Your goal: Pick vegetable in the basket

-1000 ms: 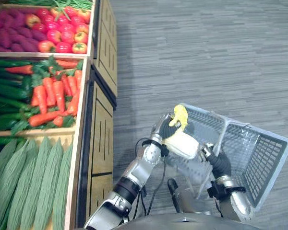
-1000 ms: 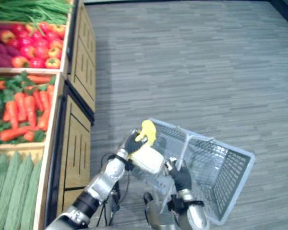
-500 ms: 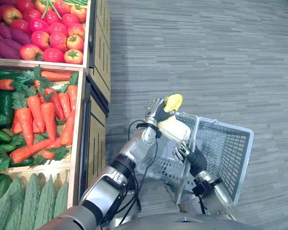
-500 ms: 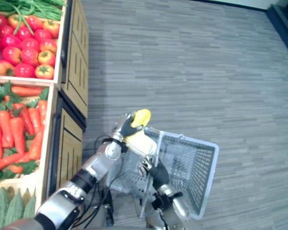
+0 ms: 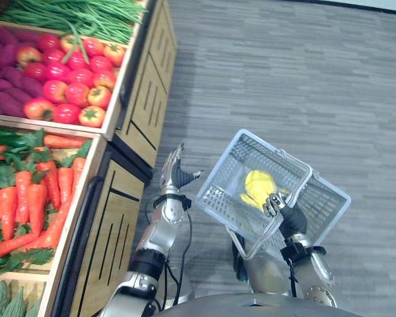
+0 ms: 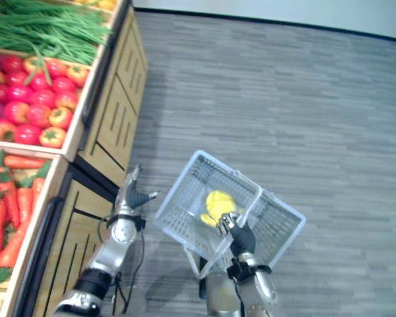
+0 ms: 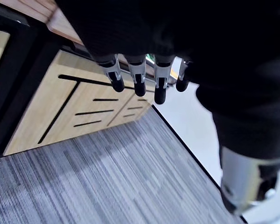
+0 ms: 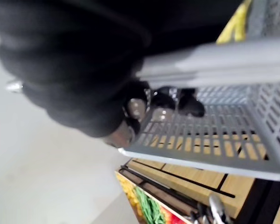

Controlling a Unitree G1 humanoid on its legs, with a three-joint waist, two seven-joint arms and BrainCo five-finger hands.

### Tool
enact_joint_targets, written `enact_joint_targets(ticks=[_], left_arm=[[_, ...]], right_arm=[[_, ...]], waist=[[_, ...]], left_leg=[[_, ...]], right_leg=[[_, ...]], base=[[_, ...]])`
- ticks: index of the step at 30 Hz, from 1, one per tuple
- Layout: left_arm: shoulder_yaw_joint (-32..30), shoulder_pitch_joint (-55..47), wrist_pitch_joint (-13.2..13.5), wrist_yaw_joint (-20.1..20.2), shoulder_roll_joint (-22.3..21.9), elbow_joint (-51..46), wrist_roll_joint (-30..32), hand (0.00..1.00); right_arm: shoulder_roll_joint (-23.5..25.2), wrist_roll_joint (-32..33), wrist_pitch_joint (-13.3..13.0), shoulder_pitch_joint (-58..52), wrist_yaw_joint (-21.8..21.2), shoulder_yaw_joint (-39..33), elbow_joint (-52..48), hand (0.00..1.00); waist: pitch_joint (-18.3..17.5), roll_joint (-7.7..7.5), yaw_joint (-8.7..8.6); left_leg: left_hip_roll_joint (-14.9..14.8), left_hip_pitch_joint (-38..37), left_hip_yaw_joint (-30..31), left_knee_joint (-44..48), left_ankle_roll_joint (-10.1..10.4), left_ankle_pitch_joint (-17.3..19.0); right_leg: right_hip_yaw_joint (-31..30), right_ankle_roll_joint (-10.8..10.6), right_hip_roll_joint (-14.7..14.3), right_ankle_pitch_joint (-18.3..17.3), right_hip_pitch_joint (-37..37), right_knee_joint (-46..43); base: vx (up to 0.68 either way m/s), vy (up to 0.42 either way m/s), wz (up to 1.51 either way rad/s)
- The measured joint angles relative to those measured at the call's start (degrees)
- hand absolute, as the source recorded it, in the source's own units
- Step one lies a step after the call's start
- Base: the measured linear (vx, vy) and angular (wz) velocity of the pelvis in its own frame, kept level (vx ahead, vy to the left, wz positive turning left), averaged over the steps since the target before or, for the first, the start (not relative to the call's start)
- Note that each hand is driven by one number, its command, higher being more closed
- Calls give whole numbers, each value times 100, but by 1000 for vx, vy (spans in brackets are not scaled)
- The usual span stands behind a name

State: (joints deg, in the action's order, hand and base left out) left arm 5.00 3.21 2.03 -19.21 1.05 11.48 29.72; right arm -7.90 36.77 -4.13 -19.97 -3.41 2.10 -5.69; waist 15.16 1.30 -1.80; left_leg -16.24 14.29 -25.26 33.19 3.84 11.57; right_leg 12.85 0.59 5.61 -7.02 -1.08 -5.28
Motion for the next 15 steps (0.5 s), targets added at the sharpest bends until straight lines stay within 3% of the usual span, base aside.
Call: enact_joint_targets(ticks=[1, 2, 3, 5, 6, 8, 9, 11, 13, 15], left_arm=[[-14, -68, 50, 8, -73, -149, -56, 0], [-2, -117, 91, 11, -104, -223, -129, 0], [-1, -226, 137, 25, -163, -353, -166, 0], [-22, -409, 157, 118, -194, -541, -245, 0], [-24, -485, 159, 144, -191, -631, -279, 0], [-158, -686, 164, 158, -165, -905, -406, 0], [-254, -740, 173, 129, -112, -1070, -441, 0], [-493, -766, 241, 35, 50, -1369, -553, 0], [-694, -735, 349, -137, 138, -1529, -632, 0], [-880, -707, 409, -302, 197, -1545, -698, 0]], right_arm=[[-3, -119, 0, 24, 117, -232, 118, 100], [-8, -185, 0, 24, 167, -348, 162, 100], [-10, -219, 0, -16, 215, -505, 251, 100], [118, -393, 26, -142, 343, -776, 503, 100], [123, -458, 31, -172, 353, -797, 509, 100], [237, -698, 36, -223, 353, -884, 653, 100], [352, -865, 39, -227, 349, -864, 861, 100], [411, -1028, 20, -33, 349, -991, 1163, 100], [403, -1248, -62, 102, 353, -1098, 1566, 100], [360, -1574, -174, 380, 371, -1301, 2199, 100]], waist=[[-48, 76, -6], [-88, 142, -6], [-175, 282, -24], [-248, 152, -49], [-245, 147, -48], [-250, 96, -65], [-285, 9, -85], [-326, -68, -131], [-348, -102, -133], [-348, -88, -141]], left_leg=[[154, -14, -729, -653, -231, -174], [188, -21, -1076, -954, -393, -391], [249, -35, -1377, -1315, -747, -578], [871, -326, -1121, -1931, -852, -547], [979, -393, -1029, -2051, -876, -573], [1199, -740, -707, -2318, -907, -568], [1273, -929, -427, -2426, -914, -554], [1270, -1040, -57, -2511, -900, -561], [1269, -1047, 396, -2519, -888, -569], [1256, -1011, 1001, -2553, -760, -650]], right_leg=[[287, -106, 65, -56, -105, 61], [416, -191, 62, -111, -154, 69], [608, -344, 16, -241, -226, 39], [1122, -583, 414, -438, -375, -372], [1238, -609, 495, -456, -361, -600], [1407, -606, 861, -433, -80, -2110], [1108, -492, 990, -513, 252, -3075], [463, -417, 759, -781, 629, -3437], [-138, -316, 453, -952, 908, -3097], [-1325, -285, -47, -960, 1241, -2276]], base=[[217, 89, 75], [229, 109, 90], [226, 136, 104], [315, 179, 120], [356, 171, 100], [332, 129, 94], [275, 43, 92], [309, -51, 116], [259, -132, 121], [212, -235, 126]])
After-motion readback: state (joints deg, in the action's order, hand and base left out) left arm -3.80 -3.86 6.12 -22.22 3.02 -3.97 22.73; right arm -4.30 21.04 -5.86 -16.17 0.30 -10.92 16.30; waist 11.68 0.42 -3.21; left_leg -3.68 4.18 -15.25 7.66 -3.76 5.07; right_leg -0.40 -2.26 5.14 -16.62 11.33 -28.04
